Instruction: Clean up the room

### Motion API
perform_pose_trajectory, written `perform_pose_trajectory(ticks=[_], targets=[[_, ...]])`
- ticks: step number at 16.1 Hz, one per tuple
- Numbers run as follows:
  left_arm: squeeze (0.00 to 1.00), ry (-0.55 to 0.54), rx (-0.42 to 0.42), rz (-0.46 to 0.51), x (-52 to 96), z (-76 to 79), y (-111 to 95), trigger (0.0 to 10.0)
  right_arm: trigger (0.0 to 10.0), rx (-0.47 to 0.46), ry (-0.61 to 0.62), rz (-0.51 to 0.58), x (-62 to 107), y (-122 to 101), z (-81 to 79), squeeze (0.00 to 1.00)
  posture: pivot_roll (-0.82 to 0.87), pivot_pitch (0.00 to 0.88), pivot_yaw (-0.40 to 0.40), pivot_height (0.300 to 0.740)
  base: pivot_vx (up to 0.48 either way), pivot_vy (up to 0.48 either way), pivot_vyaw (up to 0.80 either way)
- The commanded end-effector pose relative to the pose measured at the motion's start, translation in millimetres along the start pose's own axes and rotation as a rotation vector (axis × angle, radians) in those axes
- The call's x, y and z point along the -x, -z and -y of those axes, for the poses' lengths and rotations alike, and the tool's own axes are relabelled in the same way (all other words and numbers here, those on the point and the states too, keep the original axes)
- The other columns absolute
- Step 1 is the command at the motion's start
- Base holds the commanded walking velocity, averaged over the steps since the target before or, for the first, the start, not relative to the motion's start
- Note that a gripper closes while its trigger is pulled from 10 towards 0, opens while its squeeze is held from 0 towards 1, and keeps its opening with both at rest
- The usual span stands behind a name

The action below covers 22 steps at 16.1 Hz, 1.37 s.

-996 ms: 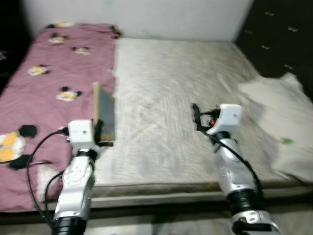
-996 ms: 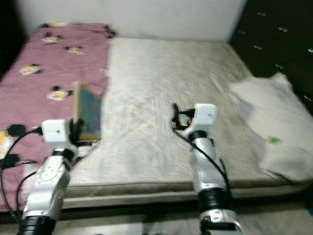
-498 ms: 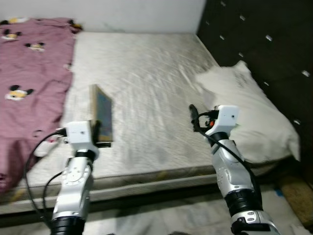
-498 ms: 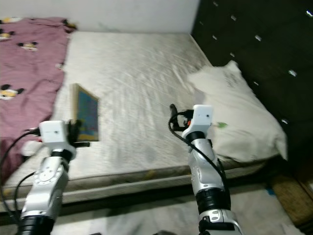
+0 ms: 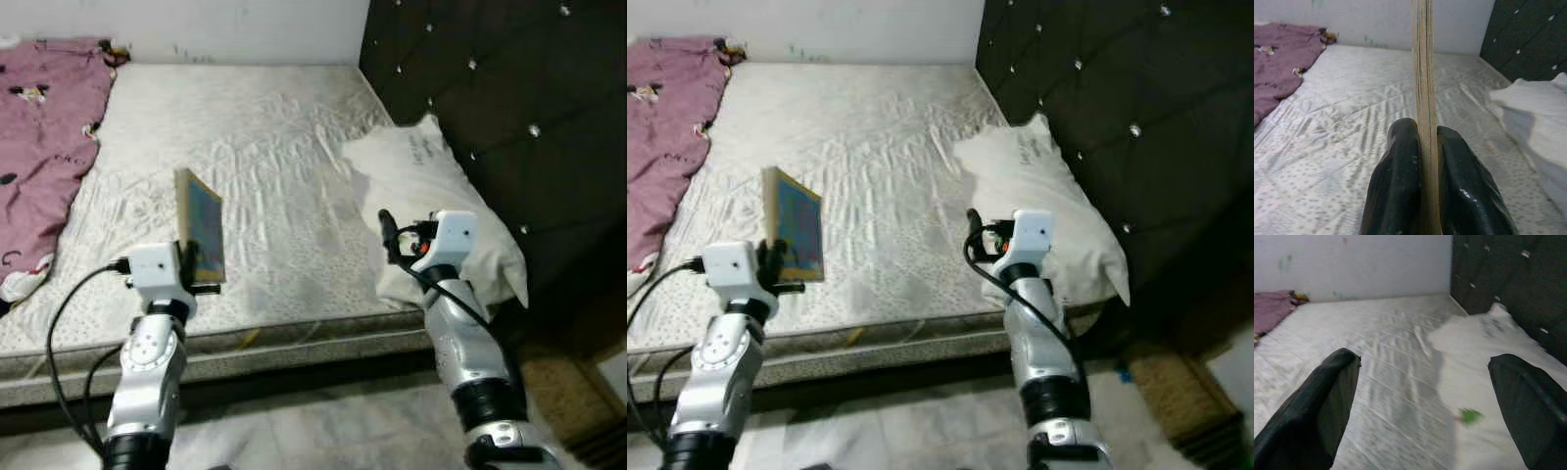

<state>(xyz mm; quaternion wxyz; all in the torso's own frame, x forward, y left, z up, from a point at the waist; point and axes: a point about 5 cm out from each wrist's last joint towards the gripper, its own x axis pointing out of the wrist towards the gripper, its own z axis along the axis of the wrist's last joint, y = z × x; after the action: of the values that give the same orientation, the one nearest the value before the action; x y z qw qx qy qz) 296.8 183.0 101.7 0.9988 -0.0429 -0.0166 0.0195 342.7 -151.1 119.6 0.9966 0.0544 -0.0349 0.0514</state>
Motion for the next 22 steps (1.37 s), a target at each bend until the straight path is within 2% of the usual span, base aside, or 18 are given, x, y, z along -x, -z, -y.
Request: perform_pose_trajectory(ticks=[1, 6, 16, 22], targets=[[0.00, 0.074, 0.020, 0.066, -1.2, 11.5, -10.8, 10.0, 10.0, 0.004, 0.013, 0.010, -1.2, -3.6, 5.2, 0.00, -0.04, 0.070, -0.050, 0.740, 0.000, 0.000, 0.00], [0.00, 0.124, 0.065, 0.091, -0.1, 15.4, -15.0, 10.0, 10.0, 0.007, 0.011, 0.013, -1.6, -4.4, 5.4, 0.00, -0.04, 0.070, -0.050, 0.740, 0.101, 0.000, 0.00], [0.00, 0.149, 0.081, 0.092, 2.2, 17.2, -13.9, 10.0, 10.0, 0.010, 0.010, 0.006, -0.7, -1.3, 4.8, 0.00, -0.04, 0.068, -0.051, 0.740, 0.304, 0.000, 0.00], [0.00, 0.164, 0.091, 0.082, 1.8, 20.0, -12.5, 10.0, 10.0, 0.039, 0.016, 0.032, -2.6, -7.3, 7.8, 0.00, -0.04, 0.071, -0.050, 0.740, 0.340, 0.000, 0.00]])
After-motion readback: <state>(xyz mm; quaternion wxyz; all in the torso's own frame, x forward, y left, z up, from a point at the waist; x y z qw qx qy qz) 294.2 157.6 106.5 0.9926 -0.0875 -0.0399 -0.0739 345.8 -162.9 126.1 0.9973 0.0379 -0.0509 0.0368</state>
